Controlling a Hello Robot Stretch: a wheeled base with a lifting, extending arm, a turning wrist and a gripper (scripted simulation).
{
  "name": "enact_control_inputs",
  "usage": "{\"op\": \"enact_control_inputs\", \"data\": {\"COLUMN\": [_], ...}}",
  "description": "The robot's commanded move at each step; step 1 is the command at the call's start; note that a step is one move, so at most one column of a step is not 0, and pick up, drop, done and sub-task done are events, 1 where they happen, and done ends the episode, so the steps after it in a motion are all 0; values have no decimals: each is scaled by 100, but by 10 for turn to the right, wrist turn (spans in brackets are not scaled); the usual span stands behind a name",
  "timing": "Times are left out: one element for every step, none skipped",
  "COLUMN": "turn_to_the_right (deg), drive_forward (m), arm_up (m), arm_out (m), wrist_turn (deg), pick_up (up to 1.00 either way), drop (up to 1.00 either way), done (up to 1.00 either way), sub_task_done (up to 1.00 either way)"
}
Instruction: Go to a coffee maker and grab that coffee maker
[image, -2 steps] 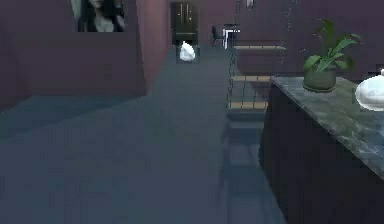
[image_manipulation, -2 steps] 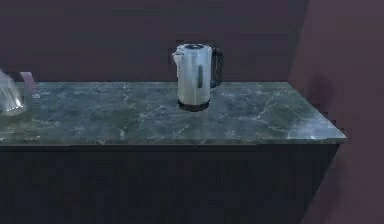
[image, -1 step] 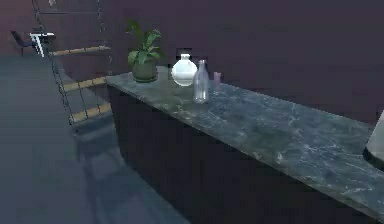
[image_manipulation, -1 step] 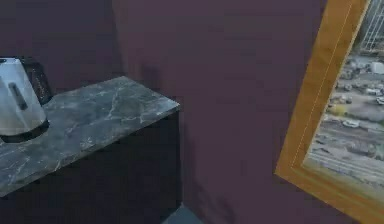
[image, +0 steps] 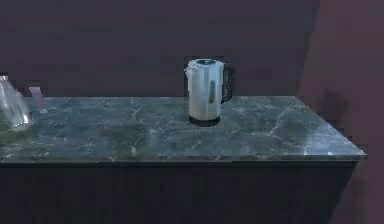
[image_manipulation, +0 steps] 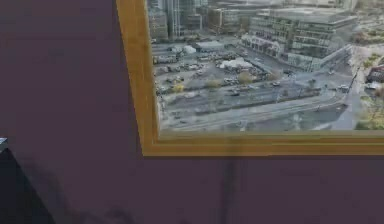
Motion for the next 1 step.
{"op": "enact_control_inputs", "data": {"turn_to_the_right": [420], "drive_forward": [0], "arm_up": [0], "arm_out": [0], "wrist_turn": [0], "pick_up": [0], "drop": [0], "done": [0], "sub_task_done": [0]}}
